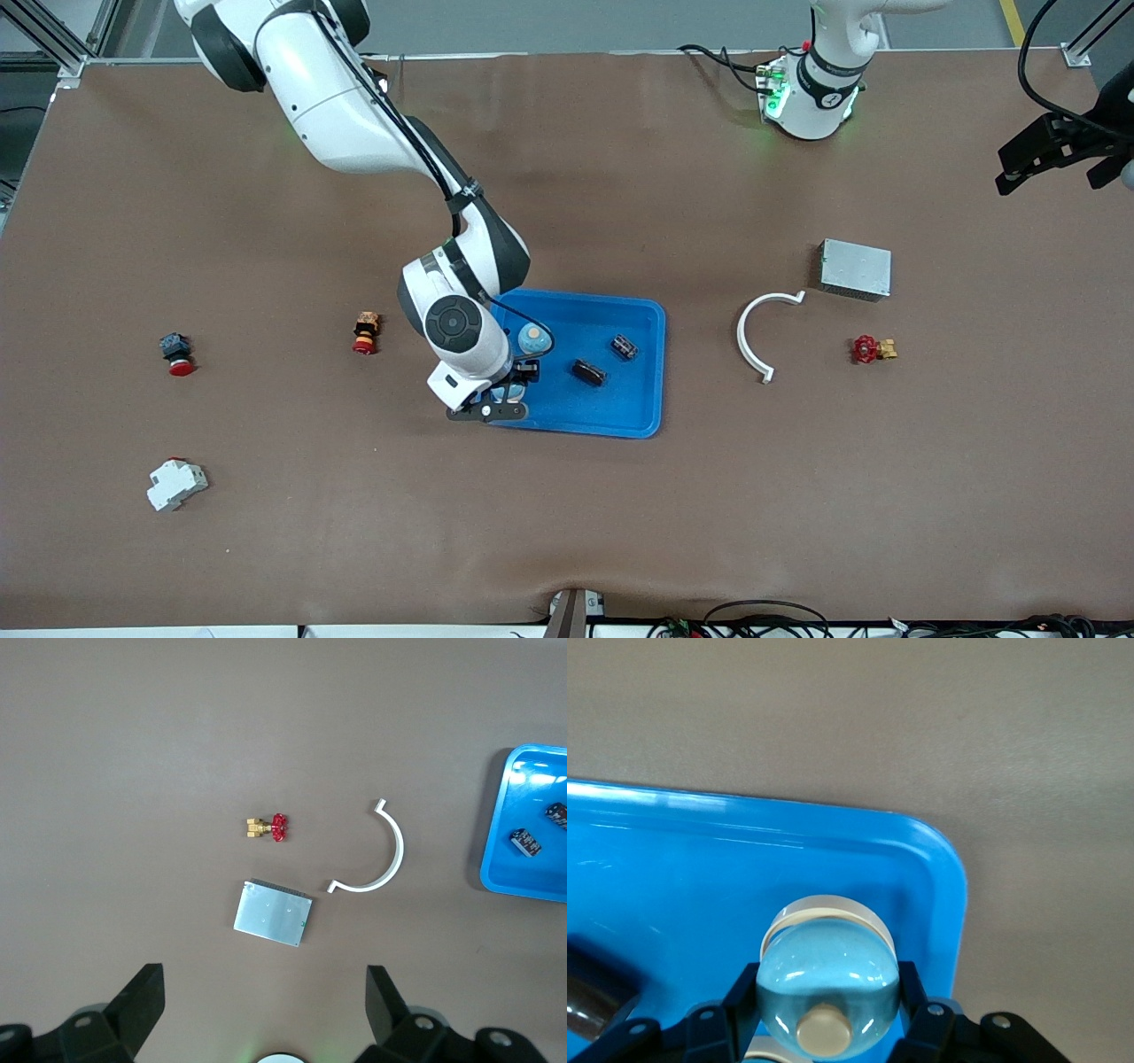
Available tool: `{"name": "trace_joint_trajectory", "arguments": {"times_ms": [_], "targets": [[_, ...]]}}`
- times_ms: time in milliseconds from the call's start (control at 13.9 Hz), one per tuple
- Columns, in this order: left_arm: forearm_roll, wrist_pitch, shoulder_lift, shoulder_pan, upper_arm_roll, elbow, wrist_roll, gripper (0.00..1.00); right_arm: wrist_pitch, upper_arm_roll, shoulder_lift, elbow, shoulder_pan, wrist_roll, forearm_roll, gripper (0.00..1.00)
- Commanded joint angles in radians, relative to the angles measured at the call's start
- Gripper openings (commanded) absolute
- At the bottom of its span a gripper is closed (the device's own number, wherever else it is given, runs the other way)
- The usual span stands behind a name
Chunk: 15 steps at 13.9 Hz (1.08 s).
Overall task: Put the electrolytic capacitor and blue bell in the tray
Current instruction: 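Lower the dome into the tray and open the right gripper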
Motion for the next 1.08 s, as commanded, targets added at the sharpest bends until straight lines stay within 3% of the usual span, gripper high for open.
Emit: {"name": "trace_joint_trajectory", "arguments": {"times_ms": [0,288,432,504,720,792,1008], "targets": [[-0.018,-0.002,-0.022,0.002,0.004,-0.011,0.005,1.00,0.013,-0.004,0.035,0.037,0.016,0.010,0.017,0.12],[-0.018,-0.002,-0.022,0.004,0.005,-0.011,0.007,1.00,0.014,-0.004,0.048,0.042,0.026,0.007,0.017,0.13],[-0.016,-0.004,-0.022,0.002,0.004,-0.011,0.002,1.00,0.013,-0.004,0.048,0.042,0.031,0.008,0.017,0.21],[-0.016,-0.004,-0.020,0.002,0.004,-0.011,-0.001,1.00,0.011,-0.004,0.048,0.040,0.033,0.008,0.018,0.28],[-0.013,0.004,-0.015,0.004,0.005,-0.011,-0.002,1.00,0.001,-0.004,0.038,0.040,0.031,0.010,0.021,0.88],[-0.015,0.007,-0.012,0.004,0.005,-0.011,-0.001,1.00,-0.002,-0.004,0.024,0.040,0.030,0.010,0.021,1.00],[-0.013,0.007,-0.012,0.004,0.008,-0.010,0.004,1.00,-0.083,-0.005,-0.014,0.036,0.030,0.002,0.020,1.00]]}}
